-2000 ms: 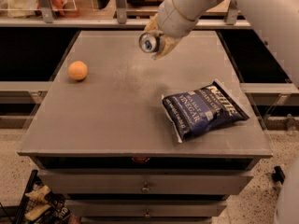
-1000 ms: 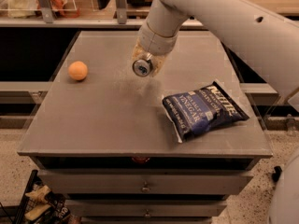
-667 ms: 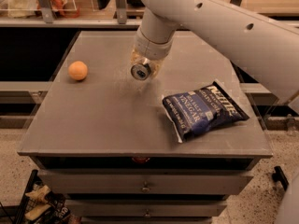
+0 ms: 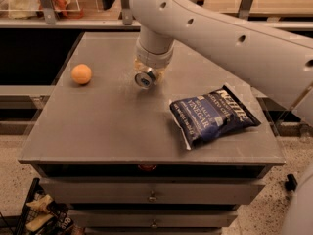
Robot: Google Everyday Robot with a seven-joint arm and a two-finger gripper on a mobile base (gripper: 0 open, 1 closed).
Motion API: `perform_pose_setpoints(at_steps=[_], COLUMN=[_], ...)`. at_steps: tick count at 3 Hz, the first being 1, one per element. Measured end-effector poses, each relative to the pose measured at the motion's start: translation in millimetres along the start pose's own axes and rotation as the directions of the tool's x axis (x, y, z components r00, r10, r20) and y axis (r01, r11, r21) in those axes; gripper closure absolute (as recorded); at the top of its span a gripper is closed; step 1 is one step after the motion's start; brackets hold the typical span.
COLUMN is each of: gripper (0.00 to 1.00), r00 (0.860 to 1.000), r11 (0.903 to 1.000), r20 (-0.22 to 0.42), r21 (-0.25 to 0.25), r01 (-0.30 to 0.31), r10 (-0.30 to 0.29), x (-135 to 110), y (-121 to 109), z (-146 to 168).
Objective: Knock redbull can over
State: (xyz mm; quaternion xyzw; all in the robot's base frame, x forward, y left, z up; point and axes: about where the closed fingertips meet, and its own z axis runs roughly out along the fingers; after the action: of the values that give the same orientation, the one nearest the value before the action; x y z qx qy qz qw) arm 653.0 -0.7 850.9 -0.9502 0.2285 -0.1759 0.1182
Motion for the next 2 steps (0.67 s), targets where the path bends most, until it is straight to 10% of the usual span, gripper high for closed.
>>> perform_pose_setpoints(at_steps=[2], gripper=[0.36], r00=[0.999], r11=[0.9994], r20=[-0.033], r21=[-0.034], r01=[0.008], r10=[-0.009], x=[12.4], y=[-0.4], z=[13.0])
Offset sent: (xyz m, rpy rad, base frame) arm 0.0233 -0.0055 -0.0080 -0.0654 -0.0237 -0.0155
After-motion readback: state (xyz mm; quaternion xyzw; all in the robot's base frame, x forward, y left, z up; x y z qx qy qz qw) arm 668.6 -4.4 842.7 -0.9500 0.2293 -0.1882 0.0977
